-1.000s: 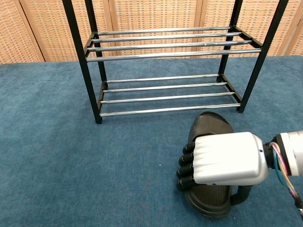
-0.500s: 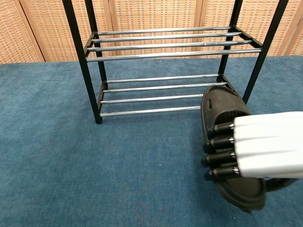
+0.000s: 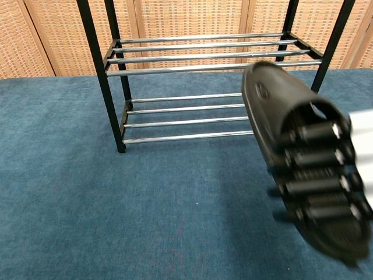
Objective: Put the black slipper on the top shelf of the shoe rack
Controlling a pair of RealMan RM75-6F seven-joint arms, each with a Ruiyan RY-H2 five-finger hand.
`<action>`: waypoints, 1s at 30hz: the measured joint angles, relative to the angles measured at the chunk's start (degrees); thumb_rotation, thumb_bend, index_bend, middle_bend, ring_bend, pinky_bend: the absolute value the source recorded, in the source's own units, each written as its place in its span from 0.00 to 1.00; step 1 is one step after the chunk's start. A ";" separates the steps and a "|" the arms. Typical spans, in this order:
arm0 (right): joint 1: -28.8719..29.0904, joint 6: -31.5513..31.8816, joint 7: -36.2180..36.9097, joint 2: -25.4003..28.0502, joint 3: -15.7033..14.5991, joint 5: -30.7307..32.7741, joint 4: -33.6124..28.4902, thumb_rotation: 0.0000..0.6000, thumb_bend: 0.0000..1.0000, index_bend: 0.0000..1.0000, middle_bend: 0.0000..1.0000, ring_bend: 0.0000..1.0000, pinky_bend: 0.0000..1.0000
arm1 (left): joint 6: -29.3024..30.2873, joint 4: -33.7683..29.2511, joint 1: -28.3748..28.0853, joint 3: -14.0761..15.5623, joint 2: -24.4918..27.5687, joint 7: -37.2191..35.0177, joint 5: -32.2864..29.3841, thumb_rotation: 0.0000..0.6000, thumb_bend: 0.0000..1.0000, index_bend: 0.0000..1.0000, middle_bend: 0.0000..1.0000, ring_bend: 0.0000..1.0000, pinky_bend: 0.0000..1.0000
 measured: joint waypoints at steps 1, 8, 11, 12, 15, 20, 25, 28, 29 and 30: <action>0.45 -0.47 0.61 0.36 0.70 0.81 -0.03 1.00 0.68 0.61 0.58 0.46 0.39 | -0.07 -0.01 -0.03 0.00 -0.03 0.07 -0.04 1.00 0.11 0.00 0.00 0.00 0.00; 5.62 -8.15 7.07 2.91 5.85 7.09 0.78 1.00 0.68 0.61 0.56 0.46 0.39 | -0.59 0.14 -0.28 -0.32 -0.09 -0.01 -0.96 1.00 0.11 0.00 0.00 0.00 0.00; 7.61 -11.19 9.40 3.66 7.12 8.69 1.21 1.00 0.70 0.61 0.56 0.46 0.39 | -1.09 0.25 -0.48 -0.48 -0.08 -0.14 -1.49 1.00 0.11 0.00 0.00 0.00 0.00; 8.15 -12.02 9.83 3.87 7.42 9.08 1.28 1.00 0.71 0.61 0.56 0.46 0.39 | -1.32 0.29 -0.58 -0.54 -0.08 -0.20 -1.69 1.00 0.11 0.00 0.00 0.00 0.00; 9.73 -14.33 11.45 4.54 8.28 10.28 1.37 1.00 0.76 0.61 0.56 0.45 0.39 | -1.96 0.41 -0.85 -0.72 -0.08 -0.35 -2.35 1.00 0.11 0.00 0.00 0.00 0.00; 12.56 -17.01 12.01 5.74 10.35 11.18 1.96 1.00 0.80 0.61 0.55 0.46 0.39 | -3.22 0.83 -1.41 -1.05 -0.15 -0.59 -3.47 1.00 0.11 0.00 0.00 0.00 0.00; 13.90 -19.58 11.82 5.81 11.82 12.77 2.71 1.00 0.81 0.61 0.55 0.46 0.39 | -4.00 0.92 -1.85 -1.17 -0.20 -0.57 -4.04 1.00 0.11 0.00 0.00 0.00 0.00; 15.27 -22.68 11.86 5.55 12.40 13.75 4.38 1.00 0.82 0.61 0.54 0.45 0.39 | -4.07 0.96 -1.88 -0.86 -0.28 -0.35 -3.68 1.00 0.11 0.00 0.00 0.00 0.00; 15.79 -23.70 12.00 5.39 12.58 14.13 5.28 1.00 0.83 0.61 0.54 0.45 0.39 | -4.07 0.99 -1.88 -0.88 -0.28 -0.41 -3.73 1.00 0.11 0.00 0.00 0.00 0.00; 16.09 -24.11 12.12 5.23 12.69 14.38 6.00 1.00 0.83 0.61 0.54 0.45 0.39 | -4.04 1.03 -1.88 -0.93 -0.25 -0.58 -3.82 1.00 0.11 0.00 0.00 0.00 0.00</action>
